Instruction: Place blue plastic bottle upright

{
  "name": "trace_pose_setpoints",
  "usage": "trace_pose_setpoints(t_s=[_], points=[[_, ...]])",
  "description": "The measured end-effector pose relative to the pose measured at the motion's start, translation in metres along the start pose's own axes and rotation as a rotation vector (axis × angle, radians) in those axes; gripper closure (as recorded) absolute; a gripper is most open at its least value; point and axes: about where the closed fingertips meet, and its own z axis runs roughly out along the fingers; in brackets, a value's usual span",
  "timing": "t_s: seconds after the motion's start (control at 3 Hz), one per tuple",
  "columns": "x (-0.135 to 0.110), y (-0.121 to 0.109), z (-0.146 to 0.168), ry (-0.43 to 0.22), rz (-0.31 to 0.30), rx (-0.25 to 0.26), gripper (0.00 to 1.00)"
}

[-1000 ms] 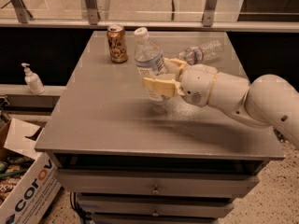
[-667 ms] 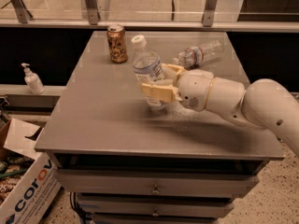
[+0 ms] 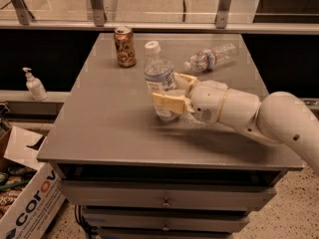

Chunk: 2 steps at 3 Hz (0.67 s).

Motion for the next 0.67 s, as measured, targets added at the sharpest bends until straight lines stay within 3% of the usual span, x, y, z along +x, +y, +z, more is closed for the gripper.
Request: trace_pose_setpoints(t_s=[0.33,0.67], points=[[0.0041,0.0001,-0.0001,0.000,0.000,0.000,1.00],[0.0066,0.0002,-0.0001,0.000,0.000,0.000,0.82]])
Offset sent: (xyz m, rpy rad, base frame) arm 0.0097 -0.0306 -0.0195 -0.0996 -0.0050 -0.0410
